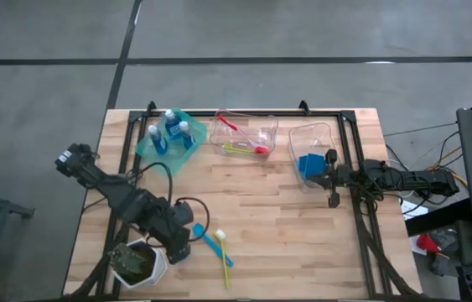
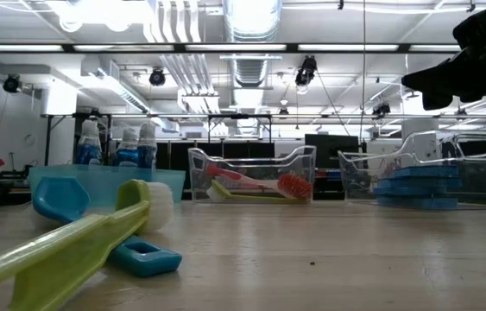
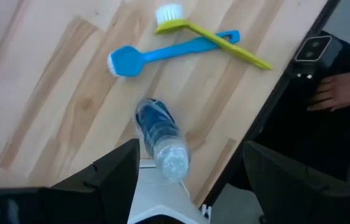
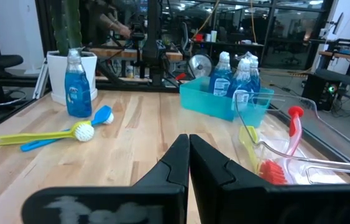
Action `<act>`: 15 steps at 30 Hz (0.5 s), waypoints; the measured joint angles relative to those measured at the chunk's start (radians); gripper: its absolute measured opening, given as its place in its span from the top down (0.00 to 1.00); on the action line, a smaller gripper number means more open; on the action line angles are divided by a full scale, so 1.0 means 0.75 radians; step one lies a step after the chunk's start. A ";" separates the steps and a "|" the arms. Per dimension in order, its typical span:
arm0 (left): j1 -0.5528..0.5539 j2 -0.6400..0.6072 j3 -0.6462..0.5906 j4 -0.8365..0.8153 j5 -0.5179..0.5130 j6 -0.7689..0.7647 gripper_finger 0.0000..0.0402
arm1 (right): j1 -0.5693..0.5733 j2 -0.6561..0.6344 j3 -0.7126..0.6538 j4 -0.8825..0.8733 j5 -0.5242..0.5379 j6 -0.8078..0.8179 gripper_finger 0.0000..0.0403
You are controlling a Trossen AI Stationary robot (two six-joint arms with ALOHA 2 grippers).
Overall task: Pick & Place Kitchen Sink Supplies
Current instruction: Put the transparent soap dispenser in the green bin
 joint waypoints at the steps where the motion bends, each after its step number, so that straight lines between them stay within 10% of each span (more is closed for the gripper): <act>1: -0.003 0.005 0.000 -0.001 0.000 -0.010 0.31 | -0.001 0.000 0.000 0.000 0.000 0.000 0.98; 15: -0.020 0.144 -0.004 -0.020 0.053 -0.061 0.31 | 0.000 0.000 0.000 0.000 0.000 0.000 0.98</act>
